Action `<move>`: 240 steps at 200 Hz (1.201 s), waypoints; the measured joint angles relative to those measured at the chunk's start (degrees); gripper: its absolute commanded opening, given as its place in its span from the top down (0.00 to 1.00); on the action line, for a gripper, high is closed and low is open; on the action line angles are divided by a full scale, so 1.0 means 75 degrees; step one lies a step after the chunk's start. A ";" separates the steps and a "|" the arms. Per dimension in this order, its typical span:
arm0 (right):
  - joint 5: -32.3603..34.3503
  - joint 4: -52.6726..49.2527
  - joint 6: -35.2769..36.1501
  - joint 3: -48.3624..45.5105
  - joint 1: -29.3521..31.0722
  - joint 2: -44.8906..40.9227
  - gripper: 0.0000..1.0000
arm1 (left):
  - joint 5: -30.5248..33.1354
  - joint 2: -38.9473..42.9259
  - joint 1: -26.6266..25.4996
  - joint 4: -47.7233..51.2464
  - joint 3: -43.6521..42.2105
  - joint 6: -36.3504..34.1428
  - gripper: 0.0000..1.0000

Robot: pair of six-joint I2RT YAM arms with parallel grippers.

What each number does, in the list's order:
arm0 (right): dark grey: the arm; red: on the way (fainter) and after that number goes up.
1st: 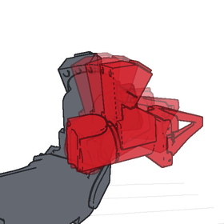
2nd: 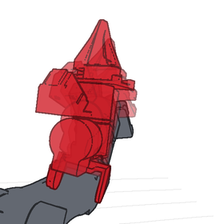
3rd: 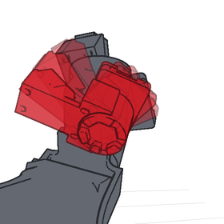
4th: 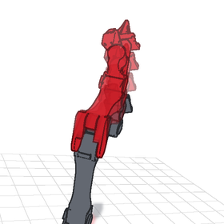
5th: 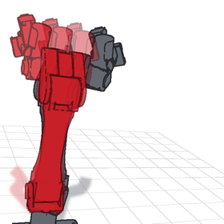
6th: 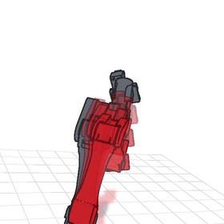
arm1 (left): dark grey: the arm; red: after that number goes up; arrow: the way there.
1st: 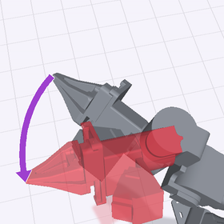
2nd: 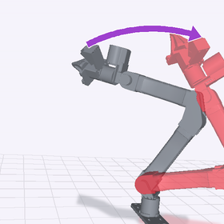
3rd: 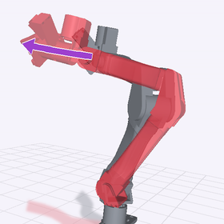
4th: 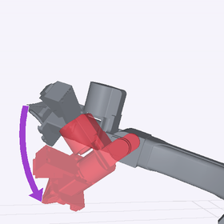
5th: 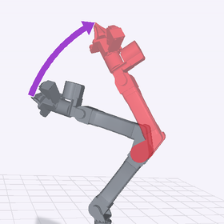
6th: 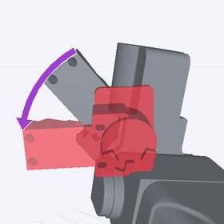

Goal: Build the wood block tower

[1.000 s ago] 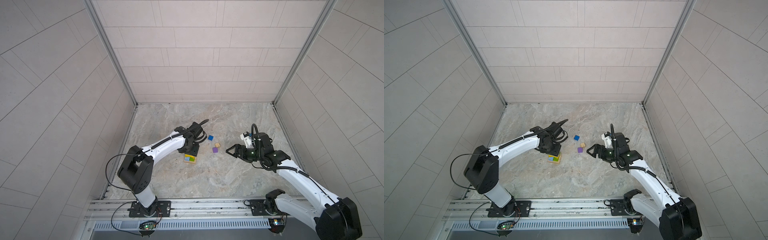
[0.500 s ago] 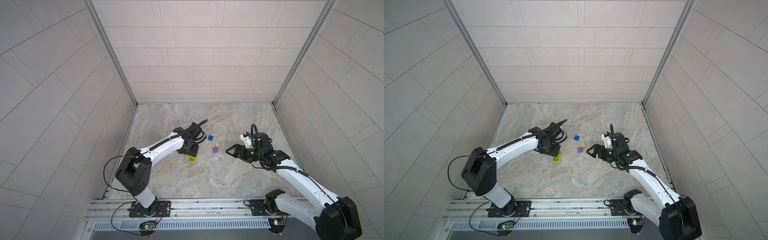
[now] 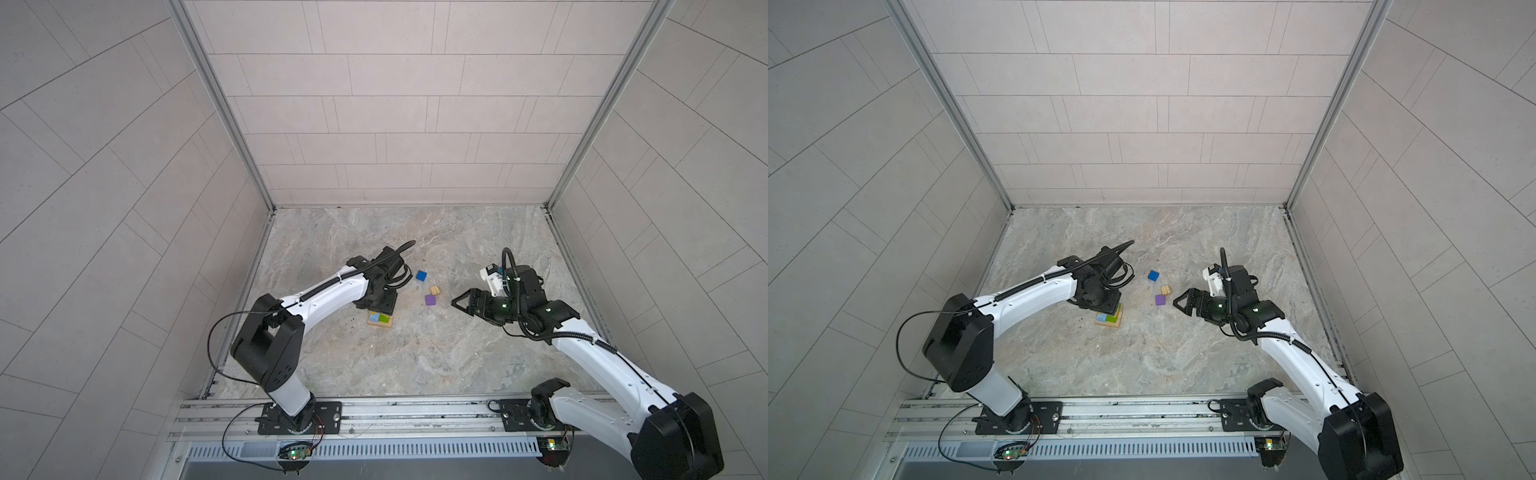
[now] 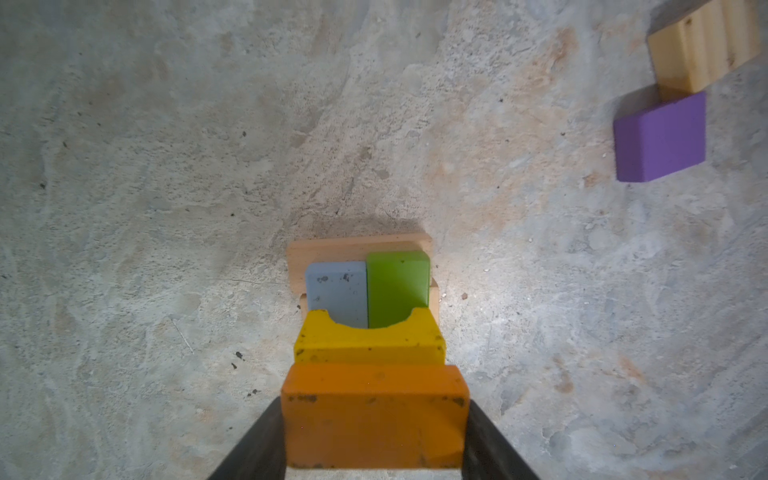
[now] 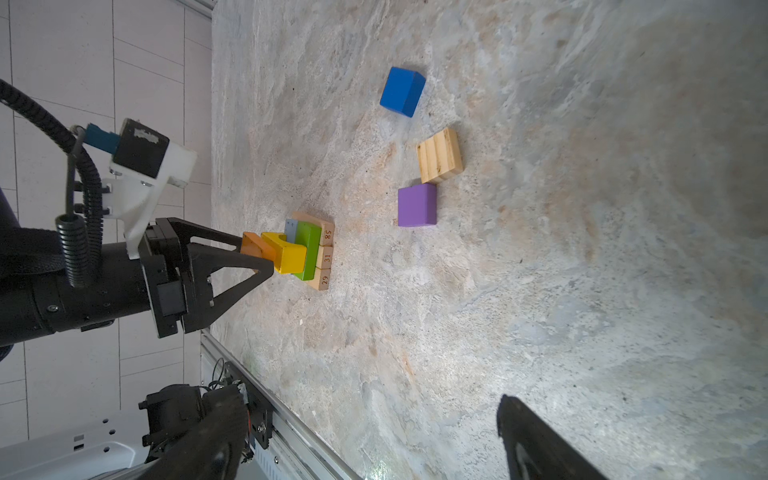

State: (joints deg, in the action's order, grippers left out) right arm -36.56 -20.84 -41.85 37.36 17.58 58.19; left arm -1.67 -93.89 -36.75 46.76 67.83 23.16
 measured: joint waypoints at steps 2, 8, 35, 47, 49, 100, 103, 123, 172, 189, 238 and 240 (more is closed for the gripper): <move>0.0000 0.0000 0.0000 0.0000 0.0000 0.0000 0.05 | 0.0000 0.0000 0.0000 -0.0003 0.0000 0.0000 0.44; 0.0000 0.0000 0.0000 0.0000 0.0000 0.0000 0.05 | 0.0000 0.0000 0.0000 -0.0009 0.0000 0.0000 0.44; 0.0000 0.0000 0.0000 0.0000 0.0000 0.0000 0.05 | 0.0000 0.0000 0.0000 -0.0017 -0.0003 0.0000 0.44; 0.0000 0.0000 0.0000 0.0000 0.0000 0.0000 0.05 | 0.0000 0.0000 0.0000 -0.0029 -0.0003 0.0000 0.43; 0.0000 0.0000 0.0000 0.0000 0.0000 0.0000 0.05 | 0.0000 0.0000 0.0000 -0.0029 -0.0003 0.0000 0.44; 0.0000 0.0000 0.0000 0.0000 0.0000 0.0050 0.05 | 0.0000 -0.0003 0.0000 -0.0087 -0.0020 0.0000 0.44; 0.0000 0.0000 0.0000 0.0000 0.0000 0.0050 0.05 | 0.0000 -0.0003 0.0000 -0.0093 -0.0026 0.0000 0.44; 0.0000 0.0000 0.0000 0.0000 0.0003 0.0050 0.05 | 0.0000 -0.0003 0.0000 -0.0117 -0.0079 0.0000 0.44; 0.0000 0.0000 0.0000 0.0000 0.0003 0.0050 0.05 | 0.0000 -0.0003 0.0000 -0.0125 -0.0090 0.0000 0.44; 0.0000 0.0000 0.0000 0.0000 0.0006 0.0050 0.05 | 0.0000 -0.0006 0.0000 -0.0125 -0.0090 0.0000 0.44; 0.0000 0.0000 0.0000 0.0000 0.0006 0.0085 0.05 | -0.0003 -0.0017 0.0000 -0.0146 -0.0105 0.0000 0.44; 0.0000 0.0003 0.0000 0.0000 0.0006 0.0090 0.05 | 0.0000 -0.0020 0.0000 -0.0146 -0.0105 0.0000 0.44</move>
State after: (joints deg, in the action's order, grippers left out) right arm -36.56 -20.82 -41.85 37.36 17.63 58.87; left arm -1.67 -94.04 -36.75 45.67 67.05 23.16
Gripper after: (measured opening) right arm 0.948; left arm 0.621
